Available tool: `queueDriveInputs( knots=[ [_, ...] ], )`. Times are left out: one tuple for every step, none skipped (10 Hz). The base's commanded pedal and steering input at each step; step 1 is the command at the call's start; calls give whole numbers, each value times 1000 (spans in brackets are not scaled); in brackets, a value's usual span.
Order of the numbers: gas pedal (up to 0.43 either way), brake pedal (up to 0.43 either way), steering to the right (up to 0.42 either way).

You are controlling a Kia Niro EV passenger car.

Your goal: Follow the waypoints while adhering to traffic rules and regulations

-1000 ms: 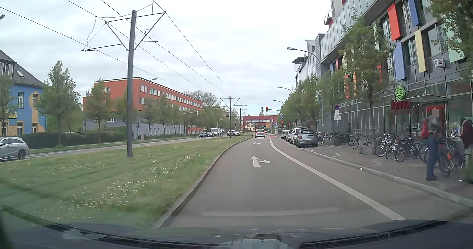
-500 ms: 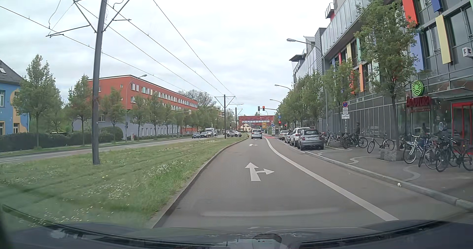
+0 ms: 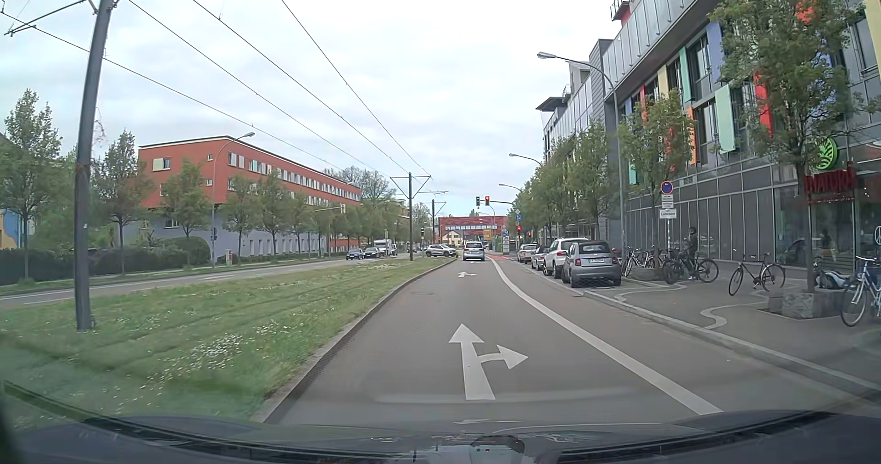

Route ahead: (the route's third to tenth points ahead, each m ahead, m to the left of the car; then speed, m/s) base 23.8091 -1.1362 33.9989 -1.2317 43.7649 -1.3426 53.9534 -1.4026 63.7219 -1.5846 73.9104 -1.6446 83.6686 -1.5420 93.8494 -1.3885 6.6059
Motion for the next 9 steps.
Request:
queueDriveInputs(
  knots=[
    [59, 0, 7],
    [59, 0, 7],
    [59, 0, 7],
    [59, 0, 7],
    [59, 0, 6],
    [59, 0, 6],
    [59, 0, 6],
    [59, 0, 6],
    [59, 0, 6]
  ],
)
